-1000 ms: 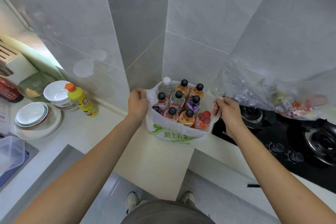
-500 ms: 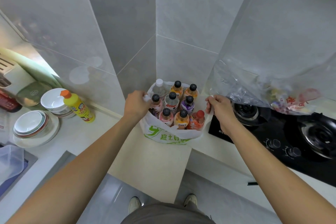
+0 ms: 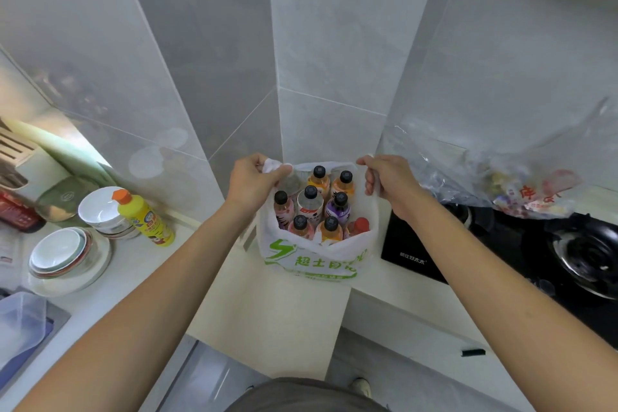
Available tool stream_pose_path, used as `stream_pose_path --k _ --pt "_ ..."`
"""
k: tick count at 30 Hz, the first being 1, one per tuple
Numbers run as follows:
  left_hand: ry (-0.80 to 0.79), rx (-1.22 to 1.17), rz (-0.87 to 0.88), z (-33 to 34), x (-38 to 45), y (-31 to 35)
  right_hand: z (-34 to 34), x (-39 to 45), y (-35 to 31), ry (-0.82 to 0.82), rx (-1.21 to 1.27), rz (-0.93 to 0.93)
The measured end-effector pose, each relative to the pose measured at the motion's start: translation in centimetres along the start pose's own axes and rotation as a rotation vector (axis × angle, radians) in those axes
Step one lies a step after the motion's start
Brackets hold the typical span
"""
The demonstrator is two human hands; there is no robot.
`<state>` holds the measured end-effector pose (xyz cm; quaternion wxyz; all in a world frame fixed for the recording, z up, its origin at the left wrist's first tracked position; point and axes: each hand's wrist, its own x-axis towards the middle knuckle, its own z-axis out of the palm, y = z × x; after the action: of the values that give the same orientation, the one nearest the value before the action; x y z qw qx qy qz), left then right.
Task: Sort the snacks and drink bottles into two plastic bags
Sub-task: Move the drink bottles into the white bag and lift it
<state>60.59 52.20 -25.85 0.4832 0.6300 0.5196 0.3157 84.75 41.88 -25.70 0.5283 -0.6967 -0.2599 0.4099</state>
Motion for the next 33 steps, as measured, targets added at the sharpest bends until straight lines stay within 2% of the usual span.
stream_pose_path --k 4,6,9,20,25,33 --pt "-0.057 0.13 -0.059 -0.1 0.5 1.7 0.3 0.4 -1.3 0.036 0.08 -0.024" --pt "-0.019 0.077 -0.032 -0.1 0.4 2.5 0.2 0.4 -1.6 0.048 0.097 -0.056" --pt "-0.013 -0.165 0.034 0.2 -0.2 3.9 0.4 0.0 -1.8 0.025 0.09 -0.116" --pt "0.038 -0.078 0.265 0.3 -2.3 6.4 2.5 -2.3 -4.8 0.058 0.123 -0.26" --pt "0.042 -0.123 0.311 0.5 -4.1 8.4 2.9 -4.6 -5.3 0.04 0.159 -0.303" --pt "-0.021 -0.161 0.351 -0.2 -7.5 9.3 1.9 -9.9 -5.0 0.144 0.225 -0.327"
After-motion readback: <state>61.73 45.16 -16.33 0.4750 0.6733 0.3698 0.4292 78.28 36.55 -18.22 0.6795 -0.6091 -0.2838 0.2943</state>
